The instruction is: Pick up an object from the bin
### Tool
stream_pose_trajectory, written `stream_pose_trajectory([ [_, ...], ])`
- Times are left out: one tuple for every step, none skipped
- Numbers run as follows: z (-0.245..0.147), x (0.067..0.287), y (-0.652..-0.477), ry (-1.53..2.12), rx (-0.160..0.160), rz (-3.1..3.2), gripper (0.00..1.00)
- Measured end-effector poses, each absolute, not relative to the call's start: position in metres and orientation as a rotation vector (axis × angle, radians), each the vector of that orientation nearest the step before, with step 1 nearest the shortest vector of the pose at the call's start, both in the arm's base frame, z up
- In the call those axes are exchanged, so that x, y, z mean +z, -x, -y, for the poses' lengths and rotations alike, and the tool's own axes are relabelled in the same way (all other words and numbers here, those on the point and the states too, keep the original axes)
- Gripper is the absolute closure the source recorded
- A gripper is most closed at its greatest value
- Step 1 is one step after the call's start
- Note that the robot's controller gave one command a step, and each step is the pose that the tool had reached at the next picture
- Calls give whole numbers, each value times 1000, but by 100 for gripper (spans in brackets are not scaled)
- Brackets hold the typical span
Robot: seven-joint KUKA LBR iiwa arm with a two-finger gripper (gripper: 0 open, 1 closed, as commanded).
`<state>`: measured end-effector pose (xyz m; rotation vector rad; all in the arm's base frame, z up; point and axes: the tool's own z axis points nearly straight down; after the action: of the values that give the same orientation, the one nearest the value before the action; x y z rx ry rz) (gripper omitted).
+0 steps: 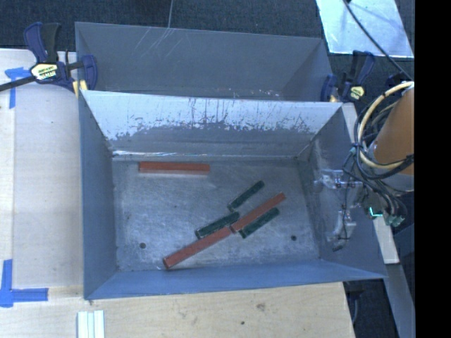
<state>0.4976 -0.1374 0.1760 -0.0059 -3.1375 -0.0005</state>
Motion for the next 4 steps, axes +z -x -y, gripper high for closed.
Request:
stream_pose_trajectory([
  [137,180,-500,0,2,3145,0],
  [82,115,-523,-158,3,3144,0],
  [60,116,-528,-149,-1,3137,0],
  [42,112,-558,-516,1,3103,0],
])
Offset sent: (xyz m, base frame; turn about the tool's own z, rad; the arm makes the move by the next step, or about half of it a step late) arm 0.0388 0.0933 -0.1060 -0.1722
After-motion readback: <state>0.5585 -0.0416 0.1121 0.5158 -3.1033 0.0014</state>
